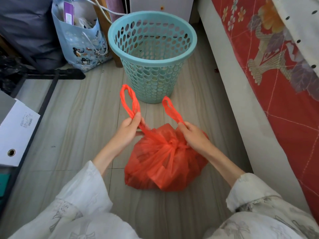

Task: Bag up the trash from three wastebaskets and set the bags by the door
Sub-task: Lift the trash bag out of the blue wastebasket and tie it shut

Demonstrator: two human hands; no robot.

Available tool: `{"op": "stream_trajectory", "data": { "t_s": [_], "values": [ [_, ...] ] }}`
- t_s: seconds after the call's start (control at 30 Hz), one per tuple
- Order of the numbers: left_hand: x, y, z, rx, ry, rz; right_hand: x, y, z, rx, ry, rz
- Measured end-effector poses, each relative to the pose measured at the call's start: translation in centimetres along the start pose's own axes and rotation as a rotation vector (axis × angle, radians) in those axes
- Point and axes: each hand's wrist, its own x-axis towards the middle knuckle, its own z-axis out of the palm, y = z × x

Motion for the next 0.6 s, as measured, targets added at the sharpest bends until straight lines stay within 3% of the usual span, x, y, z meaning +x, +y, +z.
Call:
{"op": "stream_trajectory", "data": {
  "t_s": [0.13,0.27,0.43,0.6],
  "values": [
    [-0.4,2.9,0.3,0.153,-0.028,0.094,-0.2,-1.0,0.8,-0.127,-0.077,-0.153],
    [-0.1,5.2,1.3,0.075,-0.119,0.043,-0.2,-1.3,2.1,-0.112,-0.222,-0.259],
    [0.9,5.0,2.2,-0.070,-0.132,0.038,-0.4,-1.4,2.9,0.151,-0.351,-0.155],
    [1.2,1.9,0.9,0.153,0.044,0.061,-0.9,-1.7,1.7,0.285,-0.281,-0.039]
  ]
}}
